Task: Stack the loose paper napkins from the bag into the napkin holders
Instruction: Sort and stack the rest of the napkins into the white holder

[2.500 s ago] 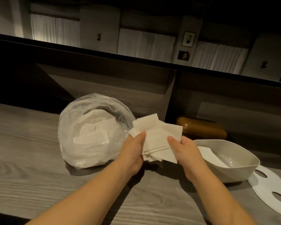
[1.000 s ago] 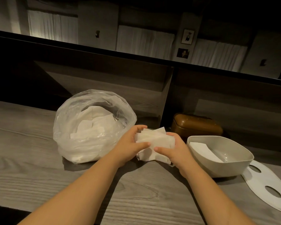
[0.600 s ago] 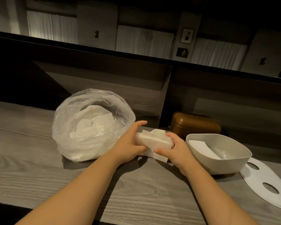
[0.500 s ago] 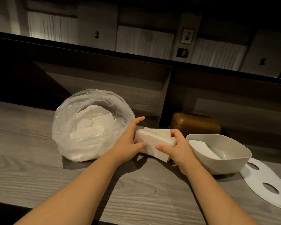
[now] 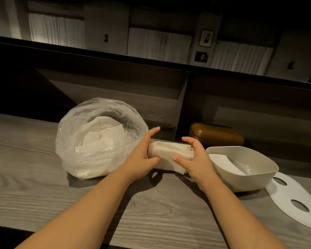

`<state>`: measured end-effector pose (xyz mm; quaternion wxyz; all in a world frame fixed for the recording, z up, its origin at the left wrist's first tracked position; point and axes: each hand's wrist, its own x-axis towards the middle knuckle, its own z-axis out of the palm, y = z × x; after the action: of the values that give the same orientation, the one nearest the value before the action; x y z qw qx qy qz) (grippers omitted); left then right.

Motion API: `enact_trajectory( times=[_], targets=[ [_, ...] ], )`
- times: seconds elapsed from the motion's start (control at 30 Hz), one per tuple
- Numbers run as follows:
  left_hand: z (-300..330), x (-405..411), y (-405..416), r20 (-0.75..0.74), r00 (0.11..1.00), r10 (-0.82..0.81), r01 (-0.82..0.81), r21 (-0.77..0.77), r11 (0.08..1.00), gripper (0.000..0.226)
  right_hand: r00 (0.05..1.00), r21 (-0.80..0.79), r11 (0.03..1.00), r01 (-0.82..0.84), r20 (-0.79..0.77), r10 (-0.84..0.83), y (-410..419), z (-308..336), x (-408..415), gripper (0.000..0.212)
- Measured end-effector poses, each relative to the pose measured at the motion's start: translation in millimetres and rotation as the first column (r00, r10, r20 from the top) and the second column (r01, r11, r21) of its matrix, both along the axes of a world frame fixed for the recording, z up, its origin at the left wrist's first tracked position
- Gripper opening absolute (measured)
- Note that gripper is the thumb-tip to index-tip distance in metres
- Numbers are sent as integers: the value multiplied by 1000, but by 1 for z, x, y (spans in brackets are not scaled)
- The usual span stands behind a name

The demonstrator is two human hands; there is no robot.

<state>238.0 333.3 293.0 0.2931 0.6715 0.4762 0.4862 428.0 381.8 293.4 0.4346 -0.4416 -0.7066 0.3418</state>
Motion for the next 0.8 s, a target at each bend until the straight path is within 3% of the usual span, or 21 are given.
enact_trajectory(
  times=[0.1,0.17,0.27,0.43,0.5,0.57,0.63,0.7,0.8],
  targets=[
    [-3,-2,3,43,999,-30,30,-12,999,94,999,-88,995,-43,26,46,1,-2,1,86],
    [-4,-1,3,-13,998,-68,68,-46,997,100,989,-131,986,-104,87,116,0,-3,0,97],
    [-4,4,5,-69,993,-95,94,-22,995,102,984,-120,979,-166,46,172,2,-3,-3,101],
    [-7,4,11,11,998,63,-62,-46,997,74,996,-101,992,73,-35,-77,5,-2,-4,65],
    [-8,3,11,-22,991,131,-132,-62,989,60,996,-114,990,83,0,-84,6,-3,-3,50],
    [-8,6,10,-30,994,106,-107,-50,993,60,998,-88,995,55,11,-54,4,-3,-5,44],
    [-6,10,9,5,1000,-6,7,-64,998,71,1000,-78,997,14,-18,-15,3,-3,-9,52],
    [-5,13,9,29,991,-130,132,-96,987,85,999,-125,991,-50,13,52,2,-2,-11,77],
    [-4,10,10,16,994,-111,112,-96,989,96,999,-157,987,-38,20,41,2,0,-11,96]
  ],
)
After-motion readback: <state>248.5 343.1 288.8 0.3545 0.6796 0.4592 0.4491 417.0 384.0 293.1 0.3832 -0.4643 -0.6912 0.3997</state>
